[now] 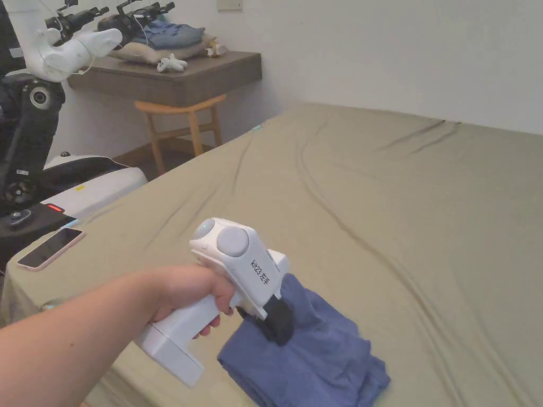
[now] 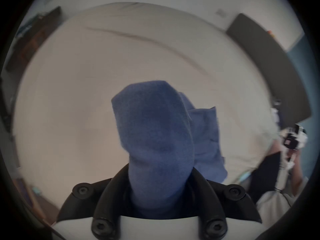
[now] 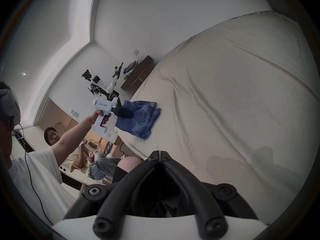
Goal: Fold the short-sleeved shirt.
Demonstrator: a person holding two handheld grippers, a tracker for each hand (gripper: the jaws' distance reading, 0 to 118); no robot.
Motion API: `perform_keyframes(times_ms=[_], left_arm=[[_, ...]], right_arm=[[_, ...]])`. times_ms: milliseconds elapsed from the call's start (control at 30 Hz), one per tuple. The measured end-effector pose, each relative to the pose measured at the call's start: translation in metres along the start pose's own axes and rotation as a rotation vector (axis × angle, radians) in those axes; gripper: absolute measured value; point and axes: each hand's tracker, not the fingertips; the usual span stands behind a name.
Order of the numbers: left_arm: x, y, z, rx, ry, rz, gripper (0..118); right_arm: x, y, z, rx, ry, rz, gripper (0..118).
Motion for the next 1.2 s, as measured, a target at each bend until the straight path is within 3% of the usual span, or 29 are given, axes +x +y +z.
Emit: perform_keyframes(times_ms=[100,267,300,367,400,433,467,567,633,667,700,733,767,933,1100,1133,1200], left_arm=[[-0.047,-0.002,-0.002,-0.069,0.165,0.058,19],[-0.095,-0.004,-0.008,-0.164,0.301,0.114,18],[-0.102,-0.005,-0.006,-0.155,0.323,0.128,22],[-0.109,-0.01,-0.003,-0.134,0.334,0.144,51],[-0.112,-0.012,0.0,-0.127,0.367,0.136,84],[-0.113,-0.014,0.003,-0.114,0.396,0.148,105],[-0.114,-0.014,0.008,-0.109,0.4,0.171,112],[-0.102,-0.015,0.032,-0.02,0.435,0.18,112],[-0.089,-0.014,0.047,0.055,0.438,0.195,107],[-0.072,-0.015,0.057,0.073,0.433,0.208,93],[-0.058,-0.015,0.063,0.1,0.435,0.206,59],[-0.041,-0.015,0.069,0.165,0.436,0.205,35],[-0.025,-0.015,0.072,0.197,0.435,0.204,28],[0.058,-0.012,0.068,0.461,0.349,0.189,1],[0.169,-0.018,0.048,0.658,0.305,0.184,0],[0.192,-0.019,0.045,0.676,0.266,0.155,0],[0.24,-0.027,0.044,0.765,0.205,0.11,0]], right_arm=[[0.001,-0.001,-0.003,-0.016,-0.02,0.0,0],[0.0,0.002,-0.003,-0.038,-0.056,0.009,0],[0.001,0.004,-0.002,-0.039,-0.058,0.012,0],[0.0,0.008,-0.001,-0.047,-0.066,0.018,0],[-0.001,0.01,-0.001,-0.053,-0.07,0.031,0],[-0.001,0.011,-0.001,-0.054,-0.082,0.045,0],[-0.001,0.012,-0.001,-0.055,-0.086,0.045,0],[-0.001,0.013,-0.001,-0.054,-0.084,0.063,0],[-0.001,0.012,0.0,-0.049,-0.079,0.071,0],[-0.001,0.011,0.0,-0.047,-0.078,0.073,0],[-0.001,0.011,0.001,-0.045,-0.08,0.078,0],[-0.002,0.01,0.003,-0.04,-0.089,0.093,0],[-0.002,0.01,0.005,-0.031,-0.109,0.101,0],[0.006,0.015,0.028,0.05,-0.252,0.165,0],[0.007,0.03,0.047,0.138,-0.422,0.247,0],[0.004,0.033,0.049,0.153,-0.478,0.29,0],[-0.008,0.038,0.052,0.21,-0.689,0.382,0]])
